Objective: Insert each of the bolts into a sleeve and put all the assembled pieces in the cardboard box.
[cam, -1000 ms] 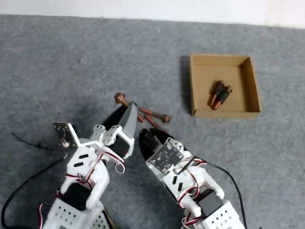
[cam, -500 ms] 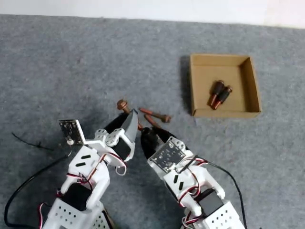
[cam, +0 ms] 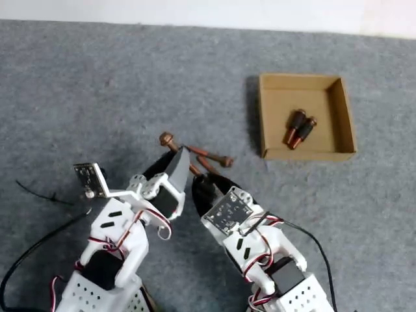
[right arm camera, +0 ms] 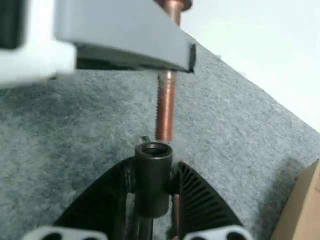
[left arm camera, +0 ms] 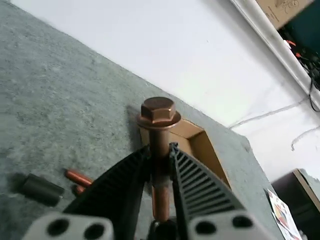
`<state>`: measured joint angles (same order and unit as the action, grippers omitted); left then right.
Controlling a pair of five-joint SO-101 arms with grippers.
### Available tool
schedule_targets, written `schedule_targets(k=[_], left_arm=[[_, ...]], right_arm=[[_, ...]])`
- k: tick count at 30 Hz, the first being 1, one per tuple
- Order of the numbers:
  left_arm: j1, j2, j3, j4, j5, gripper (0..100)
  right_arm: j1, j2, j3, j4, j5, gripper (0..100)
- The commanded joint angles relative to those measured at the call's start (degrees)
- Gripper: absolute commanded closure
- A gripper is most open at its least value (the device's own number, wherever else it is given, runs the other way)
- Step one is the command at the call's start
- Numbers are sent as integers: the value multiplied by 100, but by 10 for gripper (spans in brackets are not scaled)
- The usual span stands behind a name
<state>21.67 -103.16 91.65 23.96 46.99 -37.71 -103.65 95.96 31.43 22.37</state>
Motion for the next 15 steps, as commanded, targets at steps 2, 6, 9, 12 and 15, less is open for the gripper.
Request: schedule_targets(k=[2, 6, 9, 12, 15], left_arm=[[585, -110, -462, 290, 26, 996], [593, -110, -558, 545, 26, 996], [593, -110, -585, 747, 18, 996], [593, -110, -549, 774, 9, 996], [585, -110, -541, 782, 9, 996]], right_arm=[[84, -127, 602, -13, 62, 995], [84, -127, 602, -13, 62, 995], [171, -127, 602, -13, 62, 995], [286, -127, 602, -110, 62, 995], [295, -127, 602, -163, 44, 995]])
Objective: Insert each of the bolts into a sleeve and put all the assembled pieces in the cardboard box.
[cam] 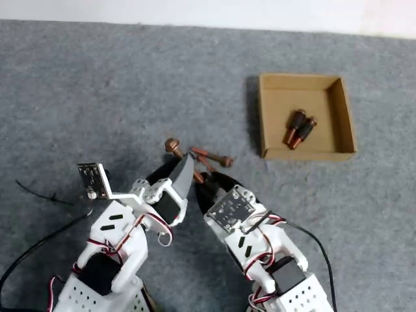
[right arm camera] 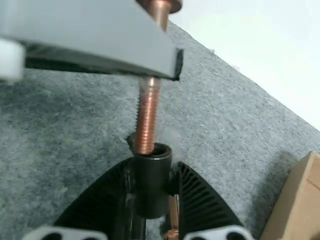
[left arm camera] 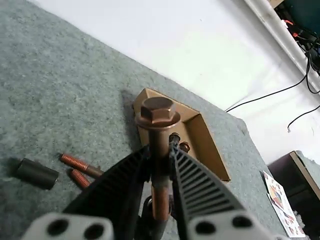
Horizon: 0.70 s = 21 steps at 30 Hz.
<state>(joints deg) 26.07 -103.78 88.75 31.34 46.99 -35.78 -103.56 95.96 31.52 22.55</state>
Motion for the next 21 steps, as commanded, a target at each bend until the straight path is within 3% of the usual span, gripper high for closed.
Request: schedule_targets(k=[1, 9, 21], left_arm=[[145, -48, -251, 44, 9, 996], [22, -48, 4, 0, 0, 996], [-57, -31, 470, -756, 0, 996]], right_arm=[[84, -136, 593, -163, 26, 995], [40, -136, 620, -154, 18, 995], [-198, -136, 620, -145, 18, 995]])
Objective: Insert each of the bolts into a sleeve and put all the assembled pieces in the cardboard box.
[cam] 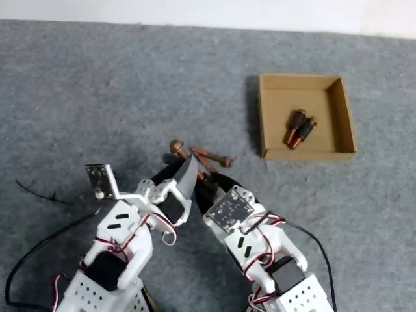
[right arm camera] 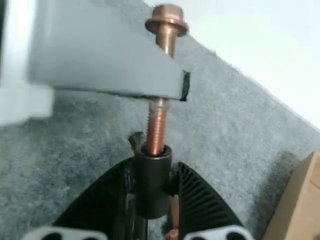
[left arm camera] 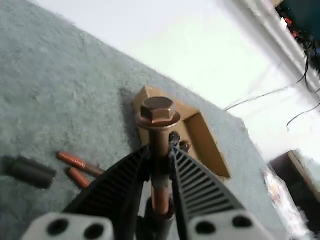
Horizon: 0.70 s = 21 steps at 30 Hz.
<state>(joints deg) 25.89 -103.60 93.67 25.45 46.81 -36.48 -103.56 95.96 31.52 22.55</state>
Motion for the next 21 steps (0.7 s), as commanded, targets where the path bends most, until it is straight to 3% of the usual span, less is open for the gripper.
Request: schedule_targets(k=[1, 11, 21], left_arm=[[-40, -48, -22, -167, 18, 996], [-40, -48, -22, -132, 18, 996], [602, -57, -13, 633, -1011, 996]], right_arm=[[-136, -136, 620, -145, 18, 995], [-110, -136, 602, -145, 35, 995], [198, -136, 593, -171, 35, 995]])
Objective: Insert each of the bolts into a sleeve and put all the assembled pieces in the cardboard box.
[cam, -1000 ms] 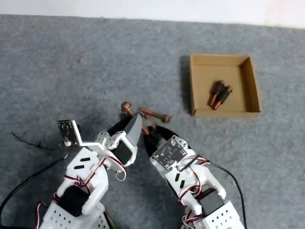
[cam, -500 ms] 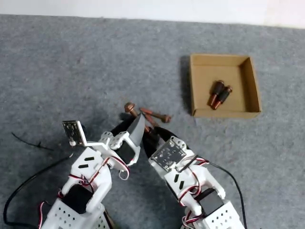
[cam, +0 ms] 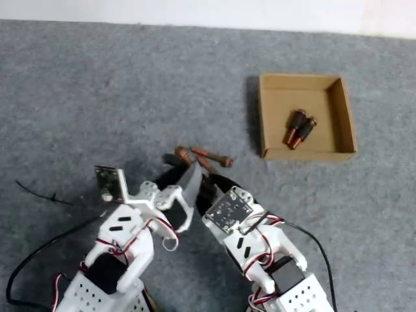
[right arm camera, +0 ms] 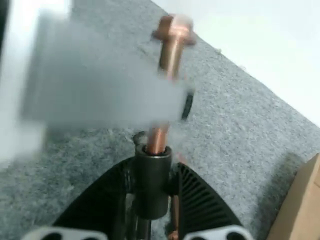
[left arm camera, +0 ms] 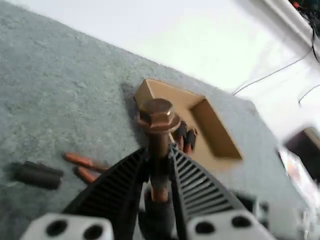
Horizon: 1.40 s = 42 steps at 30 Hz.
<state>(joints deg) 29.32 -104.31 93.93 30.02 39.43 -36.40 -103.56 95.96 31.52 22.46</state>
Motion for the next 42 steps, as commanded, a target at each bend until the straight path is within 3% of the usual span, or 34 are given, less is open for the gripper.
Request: schedule_targets(k=[1, 10, 16, 18, 26, 31, 35, 42], left_arm=[[233, 13, -40, 149, -299, 996], [180, 4, 92, 141, -316, 987], [-57, 22, 92, 176, -299, 728], [-66, 22, 75, 185, -290, 691], [-426, 4, -602, 510, 932, 748], [-1429, 4, -892, 624, 967, 751], [-2264, 4, -919, 607, 967, 752], [-2466, 31, -866, 607, 941, 753]], right_arm=[[198, -136, 593, -171, 44, 995], [198, -136, 602, -171, 44, 995], [215, -136, 602, -171, 44, 995], [215, -136, 602, -171, 44, 995], [224, -136, 593, -171, 44, 995], [268, -136, 593, -171, 44, 995], [752, -136, 602, -374, 18, 995], [1182, -136, 611, -488, 9, 995]])
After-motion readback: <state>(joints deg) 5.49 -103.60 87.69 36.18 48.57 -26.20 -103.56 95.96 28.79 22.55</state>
